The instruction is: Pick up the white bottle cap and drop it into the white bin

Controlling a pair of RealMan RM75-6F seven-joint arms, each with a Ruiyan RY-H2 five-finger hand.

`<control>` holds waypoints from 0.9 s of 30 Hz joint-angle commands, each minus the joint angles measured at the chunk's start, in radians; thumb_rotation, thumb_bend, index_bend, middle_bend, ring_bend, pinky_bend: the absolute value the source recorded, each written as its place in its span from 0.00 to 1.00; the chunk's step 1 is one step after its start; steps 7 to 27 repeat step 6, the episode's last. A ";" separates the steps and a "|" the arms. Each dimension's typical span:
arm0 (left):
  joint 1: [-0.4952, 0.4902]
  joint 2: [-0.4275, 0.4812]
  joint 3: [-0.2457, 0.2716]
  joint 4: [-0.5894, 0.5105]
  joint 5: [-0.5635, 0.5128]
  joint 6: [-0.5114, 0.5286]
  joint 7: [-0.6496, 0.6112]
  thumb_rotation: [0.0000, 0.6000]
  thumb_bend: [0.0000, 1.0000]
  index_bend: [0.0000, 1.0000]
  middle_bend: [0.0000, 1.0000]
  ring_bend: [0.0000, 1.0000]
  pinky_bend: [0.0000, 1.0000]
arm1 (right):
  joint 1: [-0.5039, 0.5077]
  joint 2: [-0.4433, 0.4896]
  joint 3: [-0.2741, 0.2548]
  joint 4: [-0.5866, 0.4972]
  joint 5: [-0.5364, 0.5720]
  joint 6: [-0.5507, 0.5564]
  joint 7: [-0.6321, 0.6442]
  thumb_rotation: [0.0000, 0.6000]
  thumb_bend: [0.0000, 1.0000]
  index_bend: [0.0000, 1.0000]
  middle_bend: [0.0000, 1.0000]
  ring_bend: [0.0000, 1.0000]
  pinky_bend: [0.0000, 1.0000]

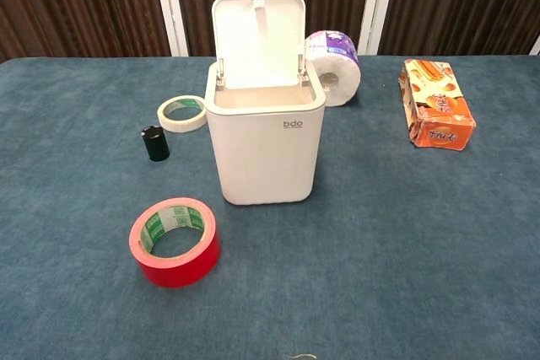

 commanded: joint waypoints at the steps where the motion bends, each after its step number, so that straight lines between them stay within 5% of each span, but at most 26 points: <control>1: 0.000 0.000 0.002 0.000 0.004 0.001 -0.003 1.00 0.50 0.12 0.10 0.22 0.41 | -0.015 0.005 0.008 -0.016 0.015 -0.033 -0.042 1.00 0.08 0.13 0.13 0.05 0.19; 27: -0.001 0.002 0.004 0.003 0.007 -0.001 -0.013 1.00 0.50 0.12 0.10 0.22 0.41 | -0.018 0.002 0.019 -0.019 0.014 -0.056 -0.060 1.00 0.08 0.13 0.13 0.05 0.19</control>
